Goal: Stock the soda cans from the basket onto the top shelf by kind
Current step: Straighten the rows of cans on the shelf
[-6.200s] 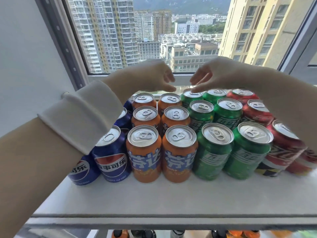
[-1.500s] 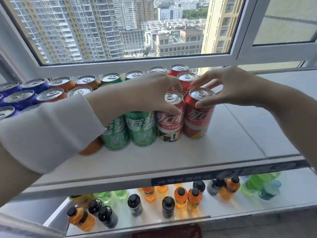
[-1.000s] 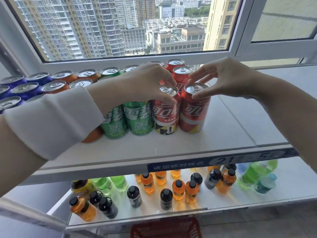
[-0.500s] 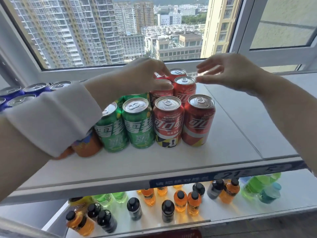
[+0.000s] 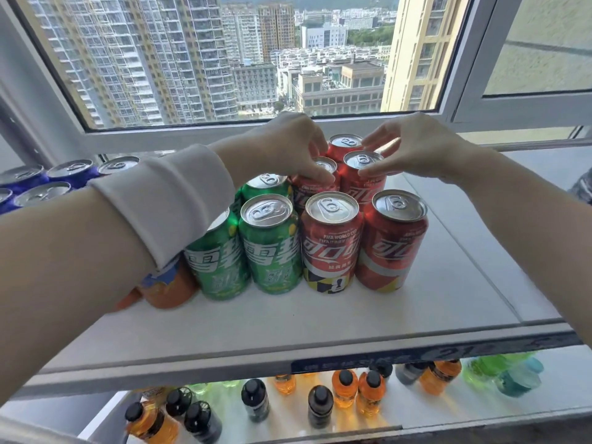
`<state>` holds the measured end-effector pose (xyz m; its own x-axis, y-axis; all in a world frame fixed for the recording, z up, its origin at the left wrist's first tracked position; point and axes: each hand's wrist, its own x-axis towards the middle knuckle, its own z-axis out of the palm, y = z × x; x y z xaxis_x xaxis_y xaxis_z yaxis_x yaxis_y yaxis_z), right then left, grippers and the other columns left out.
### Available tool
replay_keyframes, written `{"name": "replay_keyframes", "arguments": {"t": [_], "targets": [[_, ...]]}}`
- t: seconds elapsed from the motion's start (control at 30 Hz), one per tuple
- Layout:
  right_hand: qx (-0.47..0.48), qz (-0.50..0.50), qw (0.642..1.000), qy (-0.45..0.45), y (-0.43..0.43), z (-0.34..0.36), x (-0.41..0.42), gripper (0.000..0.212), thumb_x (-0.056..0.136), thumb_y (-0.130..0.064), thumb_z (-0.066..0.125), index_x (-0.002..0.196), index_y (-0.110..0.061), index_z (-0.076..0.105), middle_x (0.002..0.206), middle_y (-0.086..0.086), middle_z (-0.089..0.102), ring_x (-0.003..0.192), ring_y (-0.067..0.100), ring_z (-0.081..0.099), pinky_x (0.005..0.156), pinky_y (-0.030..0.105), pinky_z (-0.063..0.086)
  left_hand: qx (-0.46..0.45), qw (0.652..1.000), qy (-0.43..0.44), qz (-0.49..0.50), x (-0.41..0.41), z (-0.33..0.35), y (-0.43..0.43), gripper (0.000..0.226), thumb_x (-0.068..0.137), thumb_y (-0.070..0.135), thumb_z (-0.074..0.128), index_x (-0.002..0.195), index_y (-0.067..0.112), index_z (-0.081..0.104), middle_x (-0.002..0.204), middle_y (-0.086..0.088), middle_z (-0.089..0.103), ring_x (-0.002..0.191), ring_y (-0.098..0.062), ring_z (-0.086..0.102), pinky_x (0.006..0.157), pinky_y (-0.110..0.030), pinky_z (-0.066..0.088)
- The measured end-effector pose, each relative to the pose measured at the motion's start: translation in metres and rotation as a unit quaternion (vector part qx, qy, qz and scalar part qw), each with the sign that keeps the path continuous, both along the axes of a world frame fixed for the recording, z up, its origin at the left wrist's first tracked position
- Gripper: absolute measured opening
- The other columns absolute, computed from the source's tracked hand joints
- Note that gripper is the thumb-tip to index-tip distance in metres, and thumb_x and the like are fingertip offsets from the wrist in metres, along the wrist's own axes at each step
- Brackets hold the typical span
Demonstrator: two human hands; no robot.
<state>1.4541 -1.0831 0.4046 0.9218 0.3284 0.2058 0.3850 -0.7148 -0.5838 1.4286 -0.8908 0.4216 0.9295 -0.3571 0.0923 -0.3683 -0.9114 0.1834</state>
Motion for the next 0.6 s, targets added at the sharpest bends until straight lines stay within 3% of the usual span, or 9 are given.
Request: {"name": "replay_keyframes", "arguments": {"t": [0.1, 0.23, 0.4, 0.6], "targets": [[0.013, 0.015, 1.000, 0.024, -0.003, 0.001, -0.002, 0.055, 0.064, -0.018, 0.082, 0.115, -0.010, 0.063, 0.101, 0.001, 0.064, 0.078, 0.003, 0.059, 0.052, 0.006, 0.045, -0.008, 1.000, -0.004, -0.003, -0.002, 0.000, 0.000, 0.060, 0.072, 0.043, 0.072, 0.122, 0.011, 0.059, 0.114, -0.002, 0.065, 0.090, -0.010, 0.056, 0.081, -0.021, 0.038], [0.018, 0.027, 0.999, 0.038, -0.009, 0.002, -0.005, 0.054, 0.064, -0.017, 0.082, 0.114, -0.014, 0.064, 0.103, -0.001, 0.065, 0.091, 0.014, 0.062, 0.069, 0.017, 0.047, -0.010, 1.000, 0.001, -0.007, -0.007, 0.001, -0.002, 0.062, 0.071, 0.044, 0.072, 0.122, 0.011, 0.059, 0.114, -0.001, 0.065, 0.087, -0.009, 0.055, 0.079, -0.020, 0.037], [0.006, 0.052, 0.997, 0.062, -0.015, 0.004, -0.007, 0.053, 0.065, -0.018, 0.082, 0.114, -0.017, 0.064, 0.107, -0.002, 0.065, 0.095, 0.011, 0.061, 0.075, 0.021, 0.047, -0.007, 1.000, 0.004, -0.011, -0.010, 0.002, -0.003, 0.062, 0.072, 0.043, 0.072, 0.123, 0.010, 0.059, 0.117, -0.001, 0.064, 0.089, -0.008, 0.054, 0.078, -0.018, 0.036], [0.025, 0.063, 0.995, 0.080, -0.017, 0.002, -0.007, 0.054, 0.068, -0.015, 0.080, 0.118, -0.016, 0.061, 0.109, -0.001, 0.063, 0.093, 0.010, 0.061, 0.062, 0.009, 0.047, -0.002, 1.000, 0.015, -0.006, -0.011, 0.000, -0.004, 0.060, 0.075, 0.043, 0.070, 0.124, 0.012, 0.058, 0.120, -0.001, 0.062, 0.092, -0.008, 0.053, 0.082, -0.019, 0.036]]}}
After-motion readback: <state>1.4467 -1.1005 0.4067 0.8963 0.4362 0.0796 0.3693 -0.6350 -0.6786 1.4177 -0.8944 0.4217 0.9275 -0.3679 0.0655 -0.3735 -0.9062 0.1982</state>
